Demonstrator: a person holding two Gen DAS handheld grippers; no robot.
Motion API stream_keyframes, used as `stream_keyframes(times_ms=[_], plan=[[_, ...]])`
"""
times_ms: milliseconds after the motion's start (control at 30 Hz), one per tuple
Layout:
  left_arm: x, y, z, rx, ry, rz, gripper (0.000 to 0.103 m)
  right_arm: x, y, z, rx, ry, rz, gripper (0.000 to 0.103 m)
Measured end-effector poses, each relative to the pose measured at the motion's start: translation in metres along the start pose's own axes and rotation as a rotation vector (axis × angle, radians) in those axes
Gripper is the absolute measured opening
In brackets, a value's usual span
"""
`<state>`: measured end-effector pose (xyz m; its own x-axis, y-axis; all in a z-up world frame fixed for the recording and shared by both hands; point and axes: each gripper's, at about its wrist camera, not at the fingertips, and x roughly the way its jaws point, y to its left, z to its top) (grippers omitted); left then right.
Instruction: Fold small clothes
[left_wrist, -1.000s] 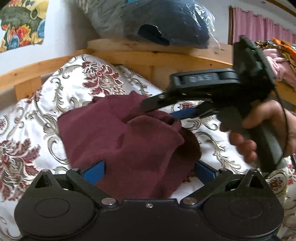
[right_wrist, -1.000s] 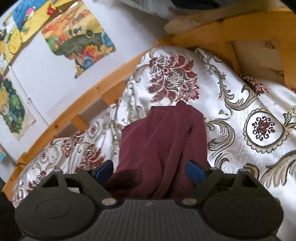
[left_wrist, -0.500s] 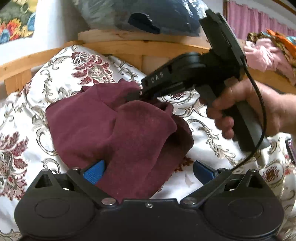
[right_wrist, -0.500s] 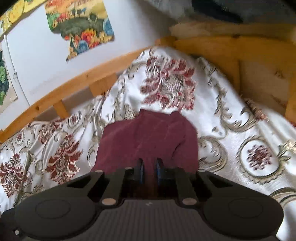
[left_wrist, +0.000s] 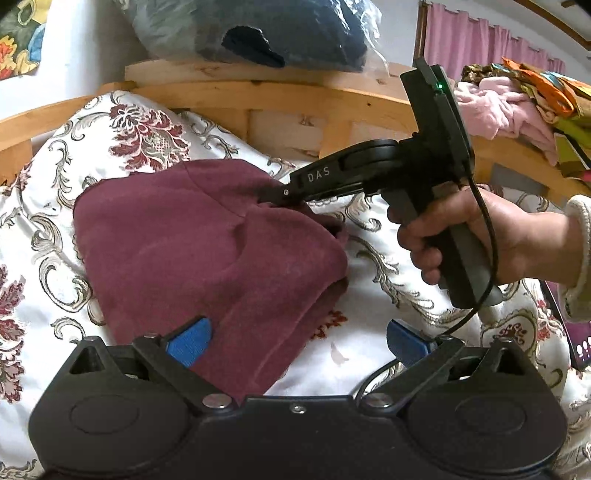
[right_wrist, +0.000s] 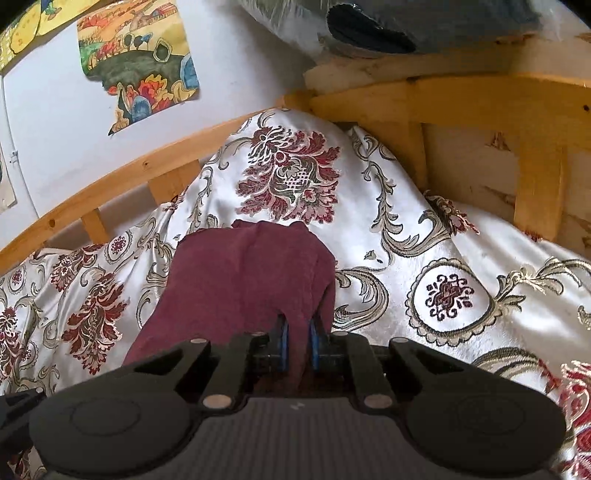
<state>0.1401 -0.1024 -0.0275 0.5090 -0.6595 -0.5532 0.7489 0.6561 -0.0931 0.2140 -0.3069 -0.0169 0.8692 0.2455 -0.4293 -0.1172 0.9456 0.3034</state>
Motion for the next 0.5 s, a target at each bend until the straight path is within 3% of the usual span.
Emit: stream_keyframes(times_ms=[133,200,300,500], plan=[[-0.006,0.008,0.003,-0.053,-0.017,-0.014,0.102,-0.004,0.001,-0.002,0.003,-0.014,0.006,0.022],[-0.011,0.017,0.006,-0.128,-0.042,-0.024,0.102,-0.009,0.003,-0.002,0.001,-0.022,0.002,0.034],[-0.022,0.032,0.011,-0.249,-0.1,-0.021,0.102,-0.019,0.008,-0.001,-0.033,-0.044,0.002,0.042],[-0.037,0.056,0.014,-0.388,-0.185,0.075,0.102,-0.039,0.015,-0.004,-0.05,-0.082,0.009,0.07]])
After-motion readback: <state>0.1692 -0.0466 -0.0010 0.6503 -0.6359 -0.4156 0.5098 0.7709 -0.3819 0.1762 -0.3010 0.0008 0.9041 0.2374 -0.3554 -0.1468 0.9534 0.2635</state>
